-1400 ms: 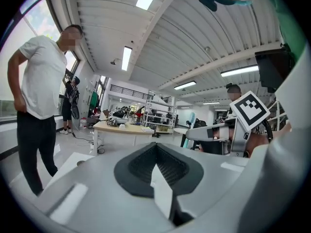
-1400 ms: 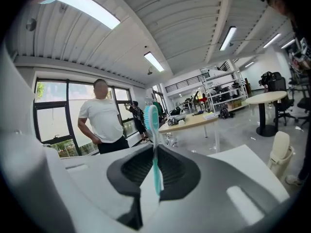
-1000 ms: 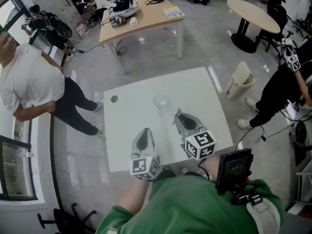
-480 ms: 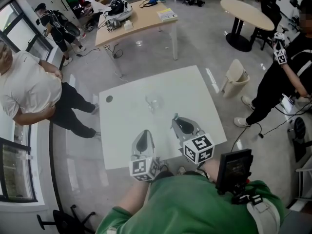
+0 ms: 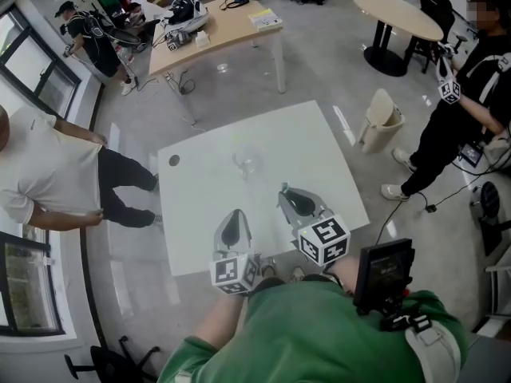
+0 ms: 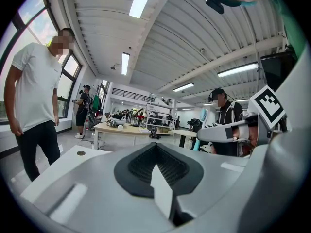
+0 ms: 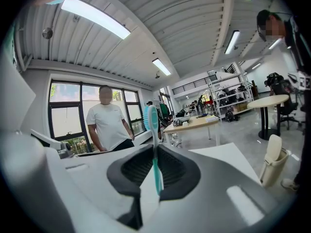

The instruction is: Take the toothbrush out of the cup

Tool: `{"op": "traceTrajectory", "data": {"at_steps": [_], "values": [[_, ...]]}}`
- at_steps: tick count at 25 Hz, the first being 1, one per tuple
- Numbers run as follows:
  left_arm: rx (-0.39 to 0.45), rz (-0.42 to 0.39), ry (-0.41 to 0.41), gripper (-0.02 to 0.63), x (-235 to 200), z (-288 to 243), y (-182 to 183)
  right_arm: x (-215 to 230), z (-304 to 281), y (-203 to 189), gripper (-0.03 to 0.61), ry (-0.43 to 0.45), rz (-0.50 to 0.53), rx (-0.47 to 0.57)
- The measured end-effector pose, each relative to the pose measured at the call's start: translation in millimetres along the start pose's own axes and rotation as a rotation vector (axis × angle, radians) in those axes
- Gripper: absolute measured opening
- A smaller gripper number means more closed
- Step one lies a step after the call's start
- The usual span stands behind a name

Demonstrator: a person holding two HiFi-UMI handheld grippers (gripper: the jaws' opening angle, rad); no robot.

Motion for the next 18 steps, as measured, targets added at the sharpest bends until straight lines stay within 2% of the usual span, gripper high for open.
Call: {"op": "traceTrajectory", "data": {"at_steps": [18], "values": [[-0.016,-0.012,-0.015,0.005,-4.3,2.0,5.6,-5.0,-3.8,8.2,0.034,-0.006,0.008,-0.001]]}}
Point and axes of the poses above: the fingertips, and each gripper's own axes: z backward along the fingers, x to its right, y out of its top, the point moved 2 cm from there along z, backward along the fingers, and after that the axes turned 8 degrees about -x, right-handed, at the moved point
